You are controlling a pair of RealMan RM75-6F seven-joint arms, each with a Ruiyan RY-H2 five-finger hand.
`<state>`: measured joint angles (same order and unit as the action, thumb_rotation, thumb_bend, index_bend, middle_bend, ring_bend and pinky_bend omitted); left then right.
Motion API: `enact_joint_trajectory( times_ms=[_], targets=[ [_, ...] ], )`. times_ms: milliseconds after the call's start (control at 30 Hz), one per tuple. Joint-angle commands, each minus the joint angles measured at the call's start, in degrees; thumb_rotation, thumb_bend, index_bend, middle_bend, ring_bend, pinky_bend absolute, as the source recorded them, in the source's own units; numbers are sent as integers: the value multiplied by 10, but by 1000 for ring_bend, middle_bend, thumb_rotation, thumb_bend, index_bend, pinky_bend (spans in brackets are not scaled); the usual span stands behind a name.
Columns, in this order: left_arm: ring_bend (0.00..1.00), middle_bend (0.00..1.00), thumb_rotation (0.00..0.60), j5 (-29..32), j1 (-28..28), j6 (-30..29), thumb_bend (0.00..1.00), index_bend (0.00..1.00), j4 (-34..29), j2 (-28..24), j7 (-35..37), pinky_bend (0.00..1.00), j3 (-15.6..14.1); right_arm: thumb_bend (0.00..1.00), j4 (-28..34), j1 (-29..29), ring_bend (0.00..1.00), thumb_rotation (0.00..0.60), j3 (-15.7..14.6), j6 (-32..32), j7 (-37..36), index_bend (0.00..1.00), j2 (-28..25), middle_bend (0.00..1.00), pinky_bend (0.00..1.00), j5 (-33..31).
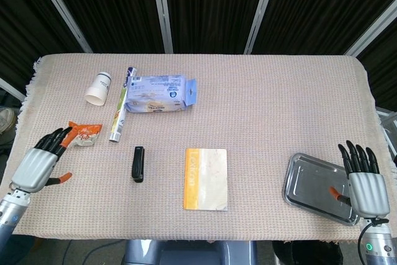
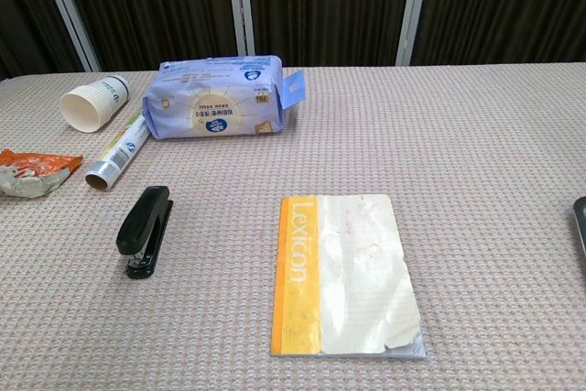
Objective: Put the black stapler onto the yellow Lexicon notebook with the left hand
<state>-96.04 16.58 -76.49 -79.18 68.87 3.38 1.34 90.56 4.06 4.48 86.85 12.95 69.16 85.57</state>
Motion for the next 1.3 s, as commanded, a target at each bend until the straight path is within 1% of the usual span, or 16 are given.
enact_joint_trajectory(
  times_ms=[33,133,200,267,433,567,667,867,1000,1100,1200,1300],
  targets=[
    [63,48,600,-38,44,22,88,0,41,28,61,188,-3,0,-5,5,0,600,0,-11,3,0,0,0,0,-5],
    [68,77,600,-68,69,18,88,5,74,52,86,190,-9,0,-8,8,0,600,2,-21,5,0,1,0,0,-15],
    [81,100,600,-86,82,17,87,27,101,74,102,204,-18,0,-8,8,0,600,2,-25,4,0,-1,0,0,-19],
    [94,109,600,-96,95,24,88,48,123,92,111,225,-25,0,-5,6,0,600,3,-24,1,0,-4,0,0,-21],
    [103,112,600,-112,135,44,91,53,183,149,148,267,-35,0,-3,3,0,600,9,-12,-2,0,-7,0,0,-27],
    [91,97,600,-115,154,44,92,59,224,185,145,259,-34,0,-7,6,0,600,10,-23,0,0,-6,0,0,-35],
    [94,97,600,-110,163,42,93,74,252,209,162,248,-35,0,-7,8,0,600,12,-31,2,0,-8,0,0,-45],
    [131,94,600,-112,180,53,94,85,289,238,178,262,-52,0,-12,9,0,600,19,-27,3,0,-6,0,0,-53],
    [133,93,600,-111,197,71,91,90,312,265,195,263,-62,0,-11,9,0,600,20,-25,6,0,-5,0,0,-54],
    [149,102,600,-113,214,85,94,92,331,287,195,261,-68,0,-12,9,0,600,19,-22,9,0,-3,0,0,-50],
    [210,153,600,-109,222,87,98,133,339,296,194,281,-68,0,-16,10,0,600,20,-21,11,0,-1,0,0,-51],
    [307,253,600,-105,229,89,117,220,336,294,198,323,-72,0,-18,10,0,600,23,-22,9,0,-1,0,0,-56]
  ],
)
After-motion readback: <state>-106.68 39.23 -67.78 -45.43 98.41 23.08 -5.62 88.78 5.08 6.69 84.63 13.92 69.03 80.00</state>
